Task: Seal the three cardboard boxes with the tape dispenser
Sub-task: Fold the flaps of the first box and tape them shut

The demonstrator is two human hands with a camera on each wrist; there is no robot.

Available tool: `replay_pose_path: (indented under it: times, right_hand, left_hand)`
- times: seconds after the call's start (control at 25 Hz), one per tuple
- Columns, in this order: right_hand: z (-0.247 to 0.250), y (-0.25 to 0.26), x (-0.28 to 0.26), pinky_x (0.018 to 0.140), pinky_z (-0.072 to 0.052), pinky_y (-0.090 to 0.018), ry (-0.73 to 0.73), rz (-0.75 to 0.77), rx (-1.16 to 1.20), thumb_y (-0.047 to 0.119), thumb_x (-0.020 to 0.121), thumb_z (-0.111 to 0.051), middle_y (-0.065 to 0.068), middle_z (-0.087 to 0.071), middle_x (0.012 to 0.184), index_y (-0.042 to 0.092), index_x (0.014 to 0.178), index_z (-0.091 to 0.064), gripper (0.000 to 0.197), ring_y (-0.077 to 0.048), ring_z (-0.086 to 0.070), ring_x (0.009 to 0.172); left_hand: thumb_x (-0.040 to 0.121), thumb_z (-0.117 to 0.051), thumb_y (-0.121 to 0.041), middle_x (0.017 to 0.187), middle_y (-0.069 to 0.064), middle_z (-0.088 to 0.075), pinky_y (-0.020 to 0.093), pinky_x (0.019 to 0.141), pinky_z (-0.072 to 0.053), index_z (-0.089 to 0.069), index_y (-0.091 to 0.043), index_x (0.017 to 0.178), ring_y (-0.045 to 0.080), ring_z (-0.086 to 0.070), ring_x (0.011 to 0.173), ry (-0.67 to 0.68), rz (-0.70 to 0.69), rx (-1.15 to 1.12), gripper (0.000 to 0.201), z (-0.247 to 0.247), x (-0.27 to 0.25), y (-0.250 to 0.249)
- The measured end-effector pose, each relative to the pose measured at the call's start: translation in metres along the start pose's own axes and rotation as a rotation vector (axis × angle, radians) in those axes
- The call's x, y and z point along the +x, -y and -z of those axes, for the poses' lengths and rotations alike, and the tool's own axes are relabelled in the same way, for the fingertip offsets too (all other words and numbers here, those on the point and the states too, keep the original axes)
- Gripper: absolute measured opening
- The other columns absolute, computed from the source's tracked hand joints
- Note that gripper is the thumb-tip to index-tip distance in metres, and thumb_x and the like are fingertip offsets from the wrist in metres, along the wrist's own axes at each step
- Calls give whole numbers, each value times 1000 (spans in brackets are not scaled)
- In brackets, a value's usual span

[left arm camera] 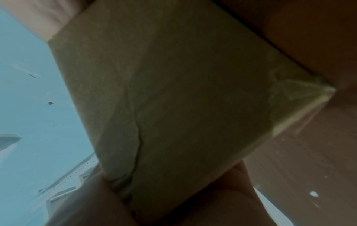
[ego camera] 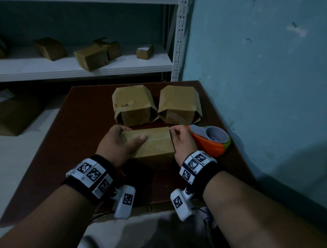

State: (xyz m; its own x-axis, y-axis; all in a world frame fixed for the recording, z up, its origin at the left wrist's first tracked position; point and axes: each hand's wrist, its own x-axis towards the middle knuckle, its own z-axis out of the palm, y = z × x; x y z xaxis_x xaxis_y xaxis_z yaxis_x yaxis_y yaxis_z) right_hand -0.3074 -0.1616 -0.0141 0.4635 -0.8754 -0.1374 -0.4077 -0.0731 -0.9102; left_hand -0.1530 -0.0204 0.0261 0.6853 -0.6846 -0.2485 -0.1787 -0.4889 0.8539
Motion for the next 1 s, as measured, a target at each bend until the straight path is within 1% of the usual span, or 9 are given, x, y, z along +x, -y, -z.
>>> replay_pose_path:
  times: [0.08,0.24,0.36,0.48,0.56,0.64,0.76,0.88,1.0]
  right_hand:
    - [3,-1,2,84,-47,-34,40,-48,-107,36,110,-49,3,-65,117,27,131,-56,24,-17,-63,103]
    - [14,2,2,91,-49,-35,12,-37,-250,33,110,-49,1,-68,120,23,129,-61,25,-18,-64,106]
    - [18,18,-7,95,-48,-37,-52,20,53,66,104,-40,7,-69,115,25,122,-64,51,-13,-64,108]
    - [7,34,-16,118,-34,-38,146,-121,254,96,79,-39,8,-55,151,35,149,-52,94,-19,-50,140]
    - [-1,37,-18,111,-32,-26,229,-102,195,71,99,-47,4,-46,160,29,160,-39,75,-22,-44,146]
    - [-5,36,-13,116,-32,-33,248,-111,158,55,105,-52,7,-40,164,32,164,-30,67,-20,-40,149]
    - [-7,33,-7,124,-30,-47,249,-137,120,50,106,-53,7,-41,164,38,162,-32,61,-22,-39,150]
    - [-6,32,-5,124,-31,-45,263,-120,121,47,107,-51,5,-43,163,36,161,-35,57,-21,-41,149]
    - [-1,34,-8,122,-32,-43,270,-108,110,47,109,-48,3,-42,163,35,162,-35,56,-22,-41,148]
  left_hand:
    - [84,-79,-54,113,-5,-61,31,60,-49,-58,-32,117,17,-62,95,5,14,-7,45,0,-1,-2]
    - [84,-79,-54,112,-5,-61,31,61,-48,-58,-33,115,15,-61,94,0,21,-14,43,1,-1,-2]
    - [84,-79,-54,113,-4,-61,33,63,-49,-58,-33,115,17,-62,96,13,19,-35,43,1,0,0]
    - [85,-78,-53,114,-4,-61,35,65,-51,-57,-33,118,19,-62,97,16,13,-57,43,0,0,2]
    - [87,-76,-54,113,-5,-62,37,68,-54,-57,-33,117,20,-64,97,-3,5,-88,41,-3,0,4]
    - [93,-69,-55,117,-5,-63,38,74,-53,-58,-35,121,19,-63,100,-46,6,-136,36,-6,1,7]
    - [103,-56,-51,129,-6,-60,40,88,-51,-57,-39,135,15,-60,108,-69,18,-179,34,-5,3,10]
    - [106,-50,-48,133,-8,-59,50,104,-50,-58,-45,137,19,-59,117,-41,42,-207,32,-3,3,9]
    - [105,-48,-54,132,-10,-59,50,105,-49,-60,-50,135,18,-58,117,-43,75,-256,32,1,-1,5]
